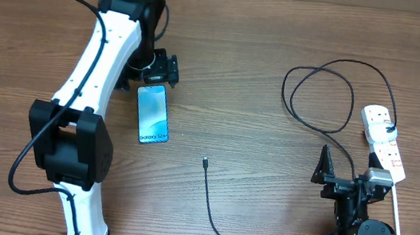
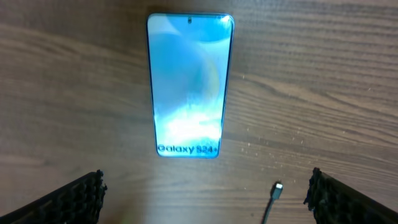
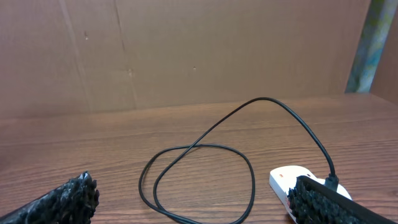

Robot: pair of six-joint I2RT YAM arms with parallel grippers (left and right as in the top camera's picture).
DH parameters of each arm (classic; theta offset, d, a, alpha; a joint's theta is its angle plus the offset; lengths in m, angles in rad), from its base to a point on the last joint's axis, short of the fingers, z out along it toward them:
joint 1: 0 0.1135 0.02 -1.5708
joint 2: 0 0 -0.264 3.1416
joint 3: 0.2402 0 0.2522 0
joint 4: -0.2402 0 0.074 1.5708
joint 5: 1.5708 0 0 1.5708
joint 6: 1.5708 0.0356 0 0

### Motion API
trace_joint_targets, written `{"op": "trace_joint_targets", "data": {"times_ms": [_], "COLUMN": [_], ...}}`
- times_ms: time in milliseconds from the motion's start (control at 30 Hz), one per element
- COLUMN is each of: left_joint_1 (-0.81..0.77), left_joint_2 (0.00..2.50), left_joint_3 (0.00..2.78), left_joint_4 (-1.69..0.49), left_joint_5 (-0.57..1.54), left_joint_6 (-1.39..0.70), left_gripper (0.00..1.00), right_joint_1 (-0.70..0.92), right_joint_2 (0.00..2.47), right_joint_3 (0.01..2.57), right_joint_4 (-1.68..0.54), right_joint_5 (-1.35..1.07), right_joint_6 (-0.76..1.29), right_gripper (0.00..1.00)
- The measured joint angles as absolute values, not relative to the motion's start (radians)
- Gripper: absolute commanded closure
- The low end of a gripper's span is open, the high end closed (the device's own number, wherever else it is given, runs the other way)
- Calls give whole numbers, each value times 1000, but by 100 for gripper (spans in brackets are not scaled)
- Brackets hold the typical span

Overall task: Plug charger to phone and switch on socket
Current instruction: 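Lower the left gripper toward the phone's top edge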

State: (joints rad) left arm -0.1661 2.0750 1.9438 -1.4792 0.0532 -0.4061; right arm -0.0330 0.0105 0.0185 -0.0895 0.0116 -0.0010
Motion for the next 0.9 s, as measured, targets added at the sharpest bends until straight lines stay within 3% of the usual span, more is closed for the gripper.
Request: {"op": "trace_joint_targets", "data": {"times_ms": [900], "left_joint_1": [-177], "left_joint_2": [2012], "left_joint_3": [1924], "left_joint_4": [-1502], "left_joint_5": [101], "left_joint_6": [-368], "left_gripper": [0], "right_joint_1": [-33], "right_joint_2": [10], "right_joint_3": [19], "right_joint_4": [-90], "right_joint_5": [11], "right_joint_6": [-1], "right_gripper": [0]}}
